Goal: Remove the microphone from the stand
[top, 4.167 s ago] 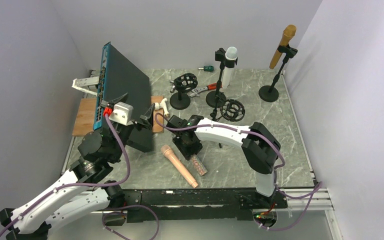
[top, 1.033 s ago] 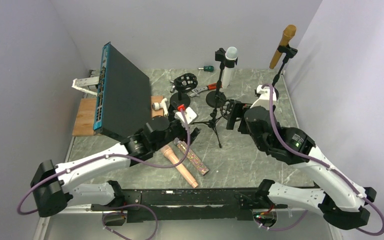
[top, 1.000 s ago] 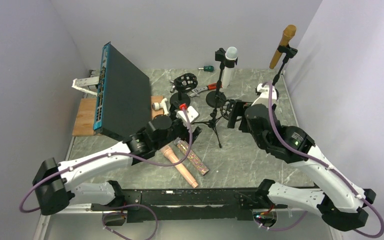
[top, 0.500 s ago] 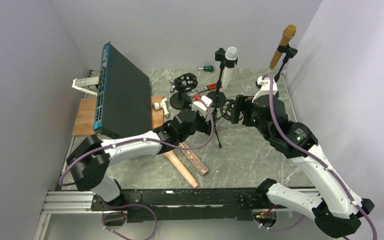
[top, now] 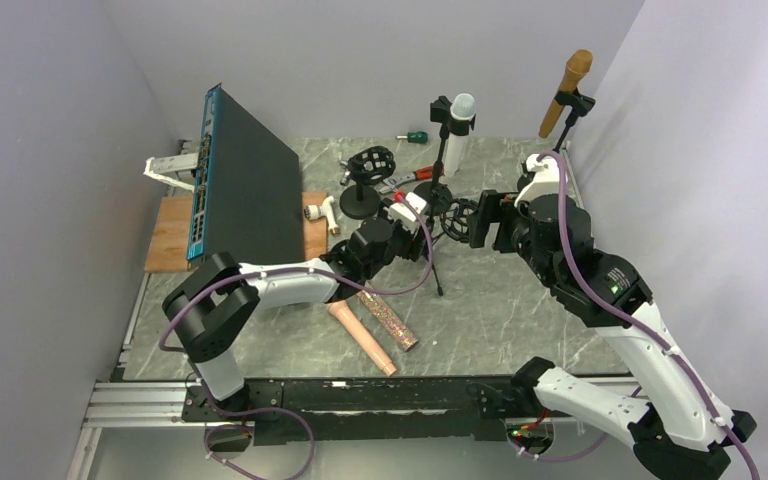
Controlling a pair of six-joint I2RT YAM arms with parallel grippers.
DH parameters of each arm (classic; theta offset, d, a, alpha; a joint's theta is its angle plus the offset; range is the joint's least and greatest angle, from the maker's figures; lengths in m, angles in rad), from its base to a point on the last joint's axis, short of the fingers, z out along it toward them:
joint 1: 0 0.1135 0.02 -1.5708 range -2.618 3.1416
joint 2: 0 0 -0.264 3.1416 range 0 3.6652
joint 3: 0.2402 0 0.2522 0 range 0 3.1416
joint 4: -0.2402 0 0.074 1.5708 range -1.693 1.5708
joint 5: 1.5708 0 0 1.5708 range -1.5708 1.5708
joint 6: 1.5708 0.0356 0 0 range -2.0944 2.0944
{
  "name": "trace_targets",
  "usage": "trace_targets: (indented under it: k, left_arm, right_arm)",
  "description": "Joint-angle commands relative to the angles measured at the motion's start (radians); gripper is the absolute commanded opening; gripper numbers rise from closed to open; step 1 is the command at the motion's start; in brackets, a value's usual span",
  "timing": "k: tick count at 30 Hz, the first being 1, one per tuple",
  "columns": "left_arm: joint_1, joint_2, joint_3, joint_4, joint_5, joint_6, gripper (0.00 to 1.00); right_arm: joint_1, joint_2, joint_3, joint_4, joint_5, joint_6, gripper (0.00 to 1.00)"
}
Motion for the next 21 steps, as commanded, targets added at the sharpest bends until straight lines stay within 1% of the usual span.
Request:
trace_targets:
  k: [1, 6, 9, 14, 15, 17, 18, 21]
  left_arm:
    - [0.011, 0.02, 0.052, 0.051, 0.062, -0.043, 0.69]
    - [0.019, 0.046, 0.072, 0.049, 0.093, -0.057, 0.68]
    - [0.026, 0.056, 0.073, 0.06, 0.116, -0.073, 0.63]
    - [0.033, 0.079, 0.107, 0.029, 0.157, -0.096, 0.41]
    - [0.035, 0.081, 0.109, 0.027, 0.162, -0.102, 0.34]
    - [0.038, 0.085, 0.12, 0.009, 0.167, -0.117, 0.08]
    - [0.04, 0.087, 0.124, -0.011, 0.163, -0.126, 0.01]
    - [0.057, 0.089, 0.144, -0.063, 0.2, -0.18, 0.0]
  right_arm:
    - [-0.003, -0.006, 0.004, 0.066, -0.033, -0.041, 0.86]
    - [-0.003, 0.007, 0.0, 0.079, -0.046, -0.045, 0.86]
    - [-0.003, 0.012, -0.005, 0.083, -0.051, -0.05, 0.86]
    - [-0.003, 0.006, -0.017, 0.099, -0.05, -0.051, 0.86]
    - [-0.003, 0.008, -0.019, 0.101, -0.049, -0.052, 0.86]
    - [-0.004, 0.016, -0.02, 0.101, -0.047, -0.053, 0.86]
    - [-0.003, 0.022, -0.021, 0.1, -0.047, -0.054, 0.86]
    - [-0.003, 0.033, -0.028, 0.102, -0.051, -0.052, 0.86]
